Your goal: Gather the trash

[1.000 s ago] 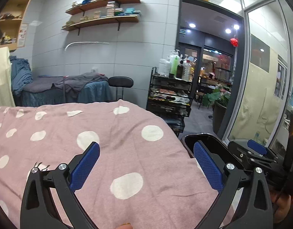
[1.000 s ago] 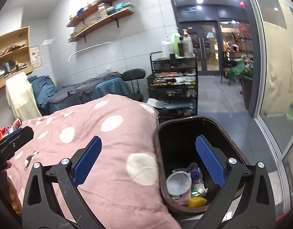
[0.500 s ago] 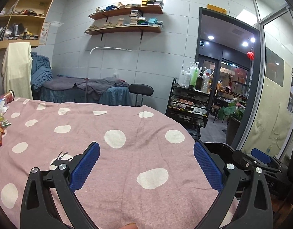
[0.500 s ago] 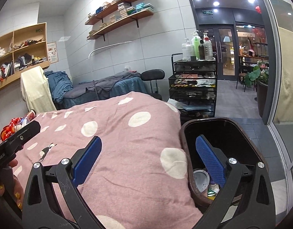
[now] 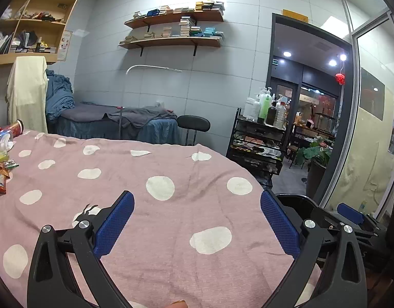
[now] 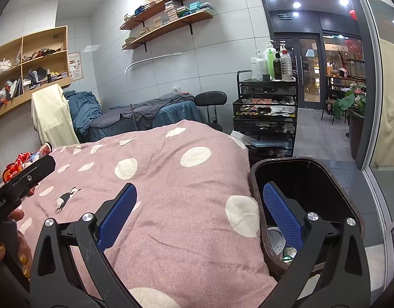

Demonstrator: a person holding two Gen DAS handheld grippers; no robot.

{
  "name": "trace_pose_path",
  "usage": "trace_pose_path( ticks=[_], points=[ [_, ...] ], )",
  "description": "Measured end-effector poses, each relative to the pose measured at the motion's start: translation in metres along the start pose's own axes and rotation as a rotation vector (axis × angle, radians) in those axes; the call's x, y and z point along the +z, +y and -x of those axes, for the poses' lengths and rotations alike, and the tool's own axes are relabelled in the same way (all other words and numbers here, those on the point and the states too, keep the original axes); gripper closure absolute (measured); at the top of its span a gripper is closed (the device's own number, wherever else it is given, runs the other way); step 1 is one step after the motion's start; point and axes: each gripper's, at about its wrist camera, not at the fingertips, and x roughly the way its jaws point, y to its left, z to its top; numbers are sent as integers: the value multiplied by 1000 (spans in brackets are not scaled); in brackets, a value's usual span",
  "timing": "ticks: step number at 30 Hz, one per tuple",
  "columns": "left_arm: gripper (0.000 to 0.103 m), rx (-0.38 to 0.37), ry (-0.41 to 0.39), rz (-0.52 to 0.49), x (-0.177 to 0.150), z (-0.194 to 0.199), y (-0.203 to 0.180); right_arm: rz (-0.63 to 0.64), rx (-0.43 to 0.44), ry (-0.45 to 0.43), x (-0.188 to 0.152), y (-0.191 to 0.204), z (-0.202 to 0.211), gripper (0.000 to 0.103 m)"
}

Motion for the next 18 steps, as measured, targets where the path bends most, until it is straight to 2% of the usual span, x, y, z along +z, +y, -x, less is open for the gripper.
trace_pose_path(
  ticks=[18],
  points=[
    [5,7,3,-2,-1,3,5,-5,-1,6,-1,-1,-2,6]
  ],
)
